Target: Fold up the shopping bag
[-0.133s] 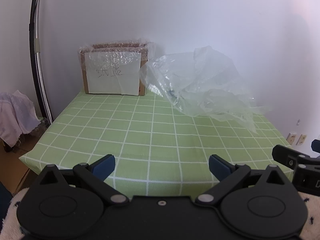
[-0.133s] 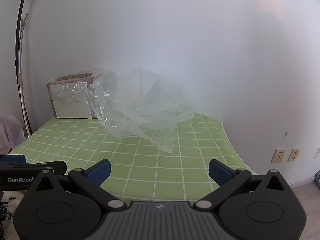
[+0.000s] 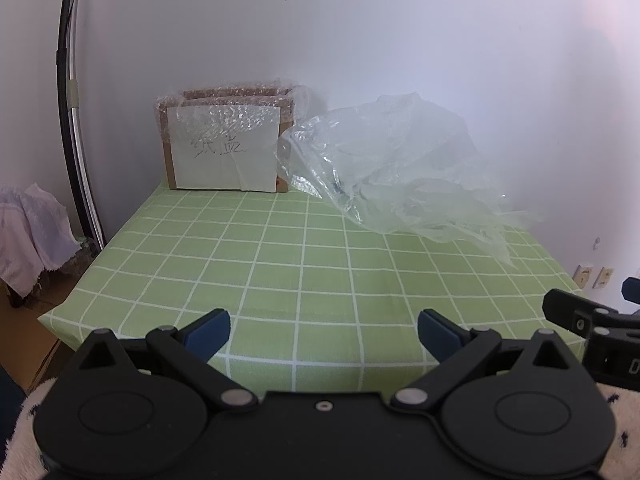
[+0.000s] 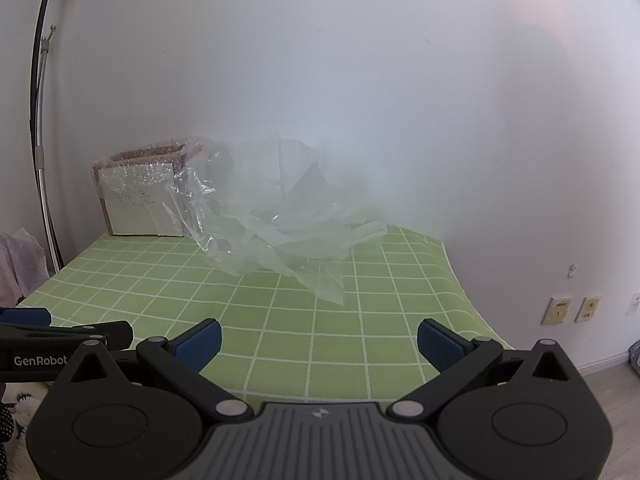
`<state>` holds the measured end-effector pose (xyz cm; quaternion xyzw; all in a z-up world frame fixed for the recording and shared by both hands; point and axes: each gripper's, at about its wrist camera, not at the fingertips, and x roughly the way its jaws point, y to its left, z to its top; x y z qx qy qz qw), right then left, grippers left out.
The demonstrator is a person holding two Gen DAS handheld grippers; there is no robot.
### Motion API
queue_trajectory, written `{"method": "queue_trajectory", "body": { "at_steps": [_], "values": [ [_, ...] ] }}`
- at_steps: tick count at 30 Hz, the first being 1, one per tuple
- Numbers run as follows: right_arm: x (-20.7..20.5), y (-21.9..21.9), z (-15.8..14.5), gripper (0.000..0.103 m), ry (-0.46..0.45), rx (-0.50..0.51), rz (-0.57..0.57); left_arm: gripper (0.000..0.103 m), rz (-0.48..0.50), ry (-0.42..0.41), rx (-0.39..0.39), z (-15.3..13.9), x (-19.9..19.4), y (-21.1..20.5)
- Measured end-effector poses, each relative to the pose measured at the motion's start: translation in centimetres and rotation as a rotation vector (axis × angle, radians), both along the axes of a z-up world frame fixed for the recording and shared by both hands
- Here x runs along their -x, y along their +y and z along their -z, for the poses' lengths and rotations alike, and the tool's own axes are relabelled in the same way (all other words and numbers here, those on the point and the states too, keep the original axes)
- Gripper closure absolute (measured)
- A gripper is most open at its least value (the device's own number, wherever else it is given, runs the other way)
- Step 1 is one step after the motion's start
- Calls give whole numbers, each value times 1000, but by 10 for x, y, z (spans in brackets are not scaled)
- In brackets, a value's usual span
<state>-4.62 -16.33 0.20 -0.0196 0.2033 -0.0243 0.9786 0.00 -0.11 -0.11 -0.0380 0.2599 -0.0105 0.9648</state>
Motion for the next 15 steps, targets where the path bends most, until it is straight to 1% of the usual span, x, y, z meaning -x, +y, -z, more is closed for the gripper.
{"method": "queue_trajectory", "body": {
  "at_steps": [6,9,12,15],
  "values": [
    [-2,-1,-2,0,3,15,-1,2,1,0,-10,2,0,-2],
    [5,-7,-3,0,-17,7,-1,2,1,-1,-14,2,0,-2],
    [-2,-3,-1,0,1,15,-1,2,1,0,-19,3,0,-3],
    [-2,-4,-1,0,-2,19,-2,2,0,3,-17,4,0,-3]
  ]
}}
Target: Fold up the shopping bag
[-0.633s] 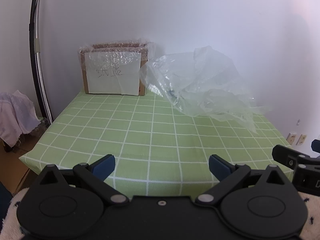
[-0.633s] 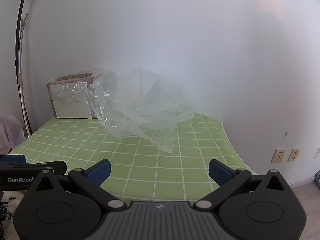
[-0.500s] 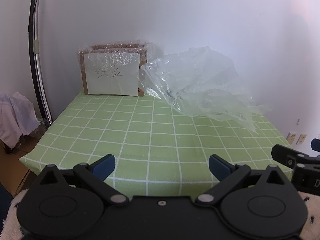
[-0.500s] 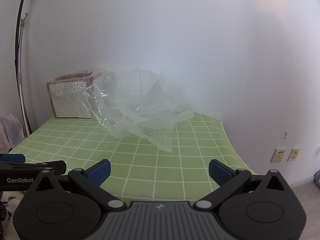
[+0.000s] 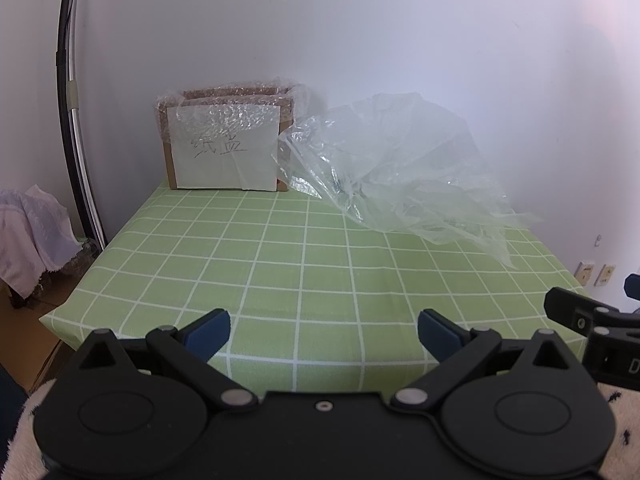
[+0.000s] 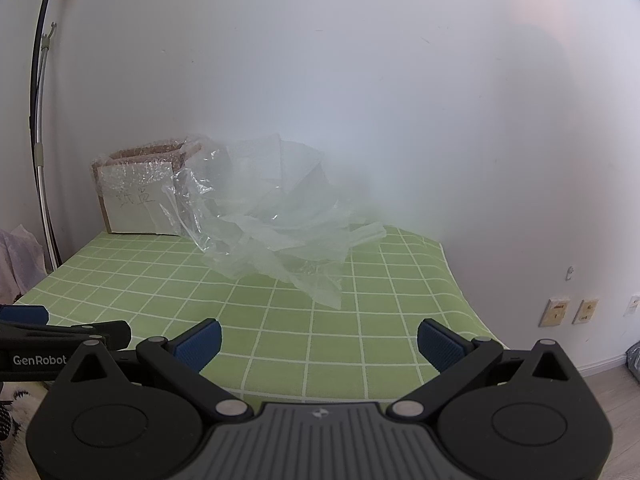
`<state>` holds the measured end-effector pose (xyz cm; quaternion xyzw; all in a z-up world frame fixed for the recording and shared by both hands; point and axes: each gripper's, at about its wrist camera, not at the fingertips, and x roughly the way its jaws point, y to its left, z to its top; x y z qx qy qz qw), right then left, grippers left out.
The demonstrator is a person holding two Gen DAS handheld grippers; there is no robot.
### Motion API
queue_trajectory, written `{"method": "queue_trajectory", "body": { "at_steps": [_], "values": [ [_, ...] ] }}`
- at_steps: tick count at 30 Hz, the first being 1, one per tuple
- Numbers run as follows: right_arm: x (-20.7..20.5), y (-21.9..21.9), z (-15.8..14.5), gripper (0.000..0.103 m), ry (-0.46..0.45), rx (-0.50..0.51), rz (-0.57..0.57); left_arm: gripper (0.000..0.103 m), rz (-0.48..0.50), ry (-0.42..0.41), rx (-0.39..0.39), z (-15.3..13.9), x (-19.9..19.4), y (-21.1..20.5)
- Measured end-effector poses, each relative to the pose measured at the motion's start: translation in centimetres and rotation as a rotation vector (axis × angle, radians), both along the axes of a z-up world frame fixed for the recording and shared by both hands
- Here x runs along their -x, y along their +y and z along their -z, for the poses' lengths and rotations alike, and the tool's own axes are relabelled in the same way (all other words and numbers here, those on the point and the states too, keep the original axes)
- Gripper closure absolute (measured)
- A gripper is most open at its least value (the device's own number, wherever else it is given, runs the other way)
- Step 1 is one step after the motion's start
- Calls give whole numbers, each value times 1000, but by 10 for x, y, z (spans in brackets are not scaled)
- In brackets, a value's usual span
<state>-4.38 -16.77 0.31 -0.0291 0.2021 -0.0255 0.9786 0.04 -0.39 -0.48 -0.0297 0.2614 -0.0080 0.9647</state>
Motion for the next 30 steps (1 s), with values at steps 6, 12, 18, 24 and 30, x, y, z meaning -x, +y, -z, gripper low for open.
{"method": "queue_trajectory", "body": {
  "at_steps": [6,12,18,24,30],
  "values": [
    [-1,-1,0,0,8,-5,-3,2,4,2,0,0,0,0],
    [0,-1,0,0,4,-3,-5,2,5,2,1,-1,0,2],
    [0,-2,0,0,2,-1,-9,2,4,3,2,-1,1,5],
    [-1,-2,-1,0,5,-1,-8,2,2,3,0,-1,0,1],
    [-1,-2,0,0,6,-2,-10,2,0,3,2,-1,2,3]
  ]
}}
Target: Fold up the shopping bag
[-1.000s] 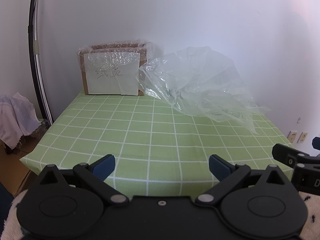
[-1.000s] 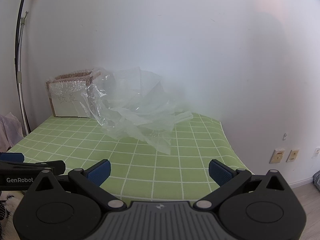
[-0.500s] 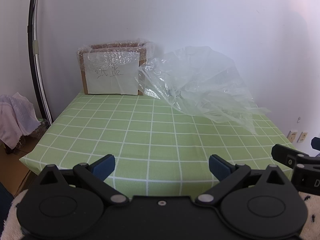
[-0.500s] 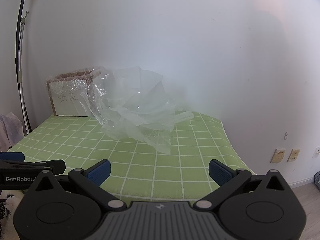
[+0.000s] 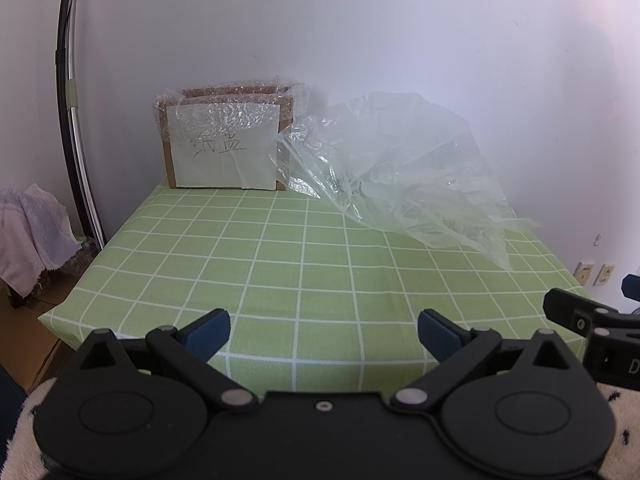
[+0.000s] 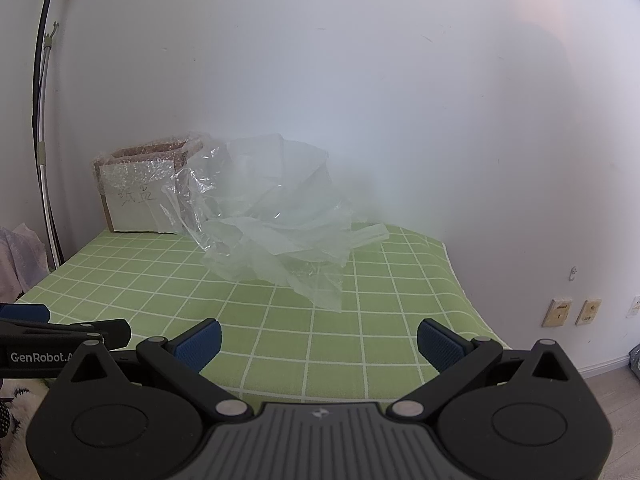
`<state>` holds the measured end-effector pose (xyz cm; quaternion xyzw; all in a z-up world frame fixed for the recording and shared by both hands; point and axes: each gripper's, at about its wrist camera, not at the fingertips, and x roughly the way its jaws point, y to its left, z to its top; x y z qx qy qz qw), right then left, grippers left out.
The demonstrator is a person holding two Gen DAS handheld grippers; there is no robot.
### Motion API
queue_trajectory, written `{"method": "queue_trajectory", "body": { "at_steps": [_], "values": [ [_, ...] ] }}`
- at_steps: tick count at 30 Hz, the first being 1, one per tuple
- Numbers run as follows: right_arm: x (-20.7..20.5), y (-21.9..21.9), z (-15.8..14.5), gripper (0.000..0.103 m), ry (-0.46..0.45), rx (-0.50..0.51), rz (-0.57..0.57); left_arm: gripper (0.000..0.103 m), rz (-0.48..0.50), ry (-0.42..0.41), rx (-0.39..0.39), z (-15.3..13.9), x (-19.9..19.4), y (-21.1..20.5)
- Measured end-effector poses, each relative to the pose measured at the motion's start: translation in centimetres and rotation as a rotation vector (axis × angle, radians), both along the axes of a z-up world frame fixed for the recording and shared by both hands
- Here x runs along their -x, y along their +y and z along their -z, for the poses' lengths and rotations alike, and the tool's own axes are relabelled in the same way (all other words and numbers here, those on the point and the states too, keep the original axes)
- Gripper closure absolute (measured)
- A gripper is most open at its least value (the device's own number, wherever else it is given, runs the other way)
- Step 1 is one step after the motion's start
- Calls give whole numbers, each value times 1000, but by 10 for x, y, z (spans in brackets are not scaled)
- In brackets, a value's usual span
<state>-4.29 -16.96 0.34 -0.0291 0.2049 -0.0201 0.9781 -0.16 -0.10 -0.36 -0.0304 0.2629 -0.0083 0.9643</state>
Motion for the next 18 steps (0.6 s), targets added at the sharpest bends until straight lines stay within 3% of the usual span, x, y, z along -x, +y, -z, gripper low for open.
{"method": "queue_trajectory", "body": {
  "at_steps": [18],
  "values": [
    [0,-1,3,1,-1,3,-4,2,15,14,14,2,-1,2]
  ]
}}
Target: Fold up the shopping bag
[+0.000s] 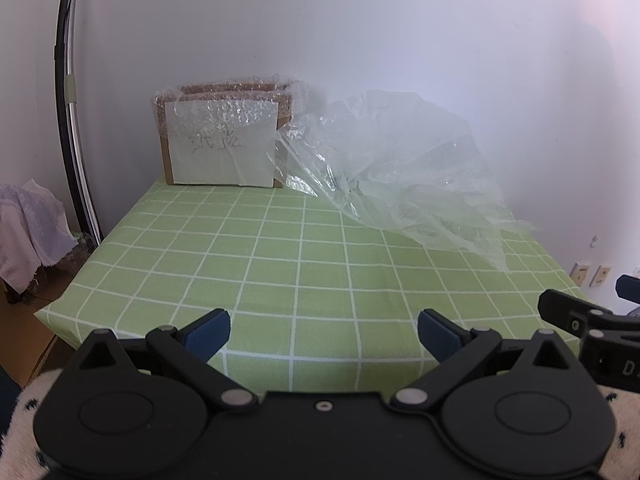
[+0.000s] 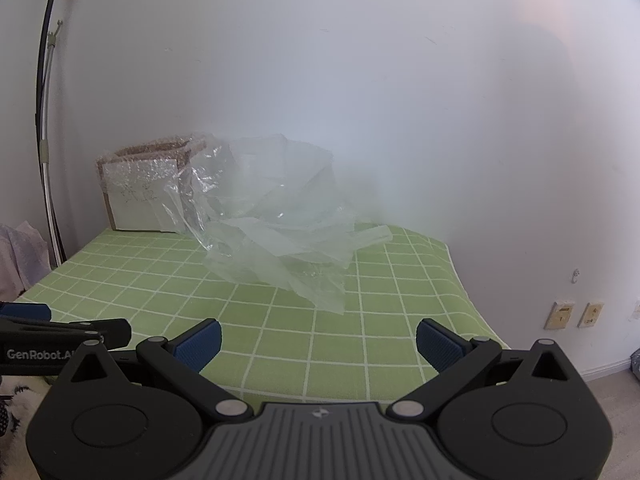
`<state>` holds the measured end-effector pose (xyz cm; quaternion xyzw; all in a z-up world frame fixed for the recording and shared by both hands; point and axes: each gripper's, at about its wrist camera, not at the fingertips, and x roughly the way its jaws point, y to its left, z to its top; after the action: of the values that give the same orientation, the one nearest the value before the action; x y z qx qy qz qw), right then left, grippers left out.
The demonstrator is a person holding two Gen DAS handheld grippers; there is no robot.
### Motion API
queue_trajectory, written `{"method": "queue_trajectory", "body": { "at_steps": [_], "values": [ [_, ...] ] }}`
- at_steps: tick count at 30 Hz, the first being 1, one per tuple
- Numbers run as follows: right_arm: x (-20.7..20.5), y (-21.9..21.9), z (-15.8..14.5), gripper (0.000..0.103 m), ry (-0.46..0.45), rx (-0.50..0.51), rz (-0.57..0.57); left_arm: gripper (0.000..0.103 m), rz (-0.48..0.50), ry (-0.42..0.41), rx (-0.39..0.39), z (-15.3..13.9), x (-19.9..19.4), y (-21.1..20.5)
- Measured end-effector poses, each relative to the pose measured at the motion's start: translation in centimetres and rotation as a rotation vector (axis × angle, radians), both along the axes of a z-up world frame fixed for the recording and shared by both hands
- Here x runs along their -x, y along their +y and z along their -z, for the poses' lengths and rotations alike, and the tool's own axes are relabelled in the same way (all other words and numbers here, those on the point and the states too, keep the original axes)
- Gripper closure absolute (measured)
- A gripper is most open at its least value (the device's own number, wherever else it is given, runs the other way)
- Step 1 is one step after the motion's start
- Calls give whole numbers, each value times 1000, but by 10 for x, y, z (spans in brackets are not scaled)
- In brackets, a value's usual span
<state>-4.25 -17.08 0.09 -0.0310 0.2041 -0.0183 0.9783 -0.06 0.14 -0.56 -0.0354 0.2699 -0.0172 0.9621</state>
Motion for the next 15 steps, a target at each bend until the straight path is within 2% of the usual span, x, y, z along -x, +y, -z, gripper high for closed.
{"method": "queue_trajectory", "body": {
  "at_steps": [6,12,13,15],
  "values": [
    [-4,-3,6,1,29,-7,-1,3,13,42,14,6,-3,-1],
    [-19,-7,7,2,49,-19,-19,12,6,68,87,9,-14,7],
    [-22,-10,7,4,57,-32,-24,13,10,71,108,10,-18,11],
    [-33,-16,6,13,86,-72,-41,22,18,70,132,9,-27,16]
  ]
}}
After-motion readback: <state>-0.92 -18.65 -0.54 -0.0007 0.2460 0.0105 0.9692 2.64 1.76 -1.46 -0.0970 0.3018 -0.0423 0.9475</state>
